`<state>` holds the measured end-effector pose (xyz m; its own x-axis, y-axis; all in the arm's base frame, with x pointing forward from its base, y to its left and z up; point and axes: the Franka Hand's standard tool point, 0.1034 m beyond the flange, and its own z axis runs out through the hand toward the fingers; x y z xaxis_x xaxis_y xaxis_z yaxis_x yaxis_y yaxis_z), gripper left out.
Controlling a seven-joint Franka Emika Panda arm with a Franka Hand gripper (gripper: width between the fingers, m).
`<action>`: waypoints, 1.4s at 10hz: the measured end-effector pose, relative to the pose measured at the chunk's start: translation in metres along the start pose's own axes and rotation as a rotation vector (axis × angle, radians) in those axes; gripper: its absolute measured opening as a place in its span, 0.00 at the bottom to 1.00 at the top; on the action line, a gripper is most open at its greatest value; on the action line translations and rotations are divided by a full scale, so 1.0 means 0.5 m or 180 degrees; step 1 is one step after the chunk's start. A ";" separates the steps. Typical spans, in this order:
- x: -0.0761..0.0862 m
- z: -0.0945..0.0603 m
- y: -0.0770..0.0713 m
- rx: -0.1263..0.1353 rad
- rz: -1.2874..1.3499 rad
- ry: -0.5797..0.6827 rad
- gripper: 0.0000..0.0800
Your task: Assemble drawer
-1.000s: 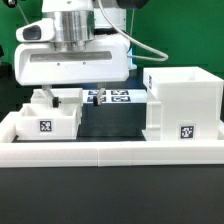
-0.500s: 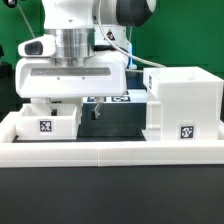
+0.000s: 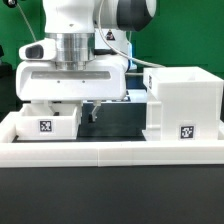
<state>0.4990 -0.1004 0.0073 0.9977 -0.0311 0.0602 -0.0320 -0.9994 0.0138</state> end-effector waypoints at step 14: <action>0.011 -0.015 -0.022 -0.0012 -0.0195 0.0010 0.05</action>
Offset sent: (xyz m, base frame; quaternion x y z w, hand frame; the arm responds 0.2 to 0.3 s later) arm 0.0000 0.0000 0.0000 0.0000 0.0000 0.0000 1.0000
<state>0.5043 -0.0897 0.0149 0.9976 0.0301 0.0623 0.0288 -0.9994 0.0212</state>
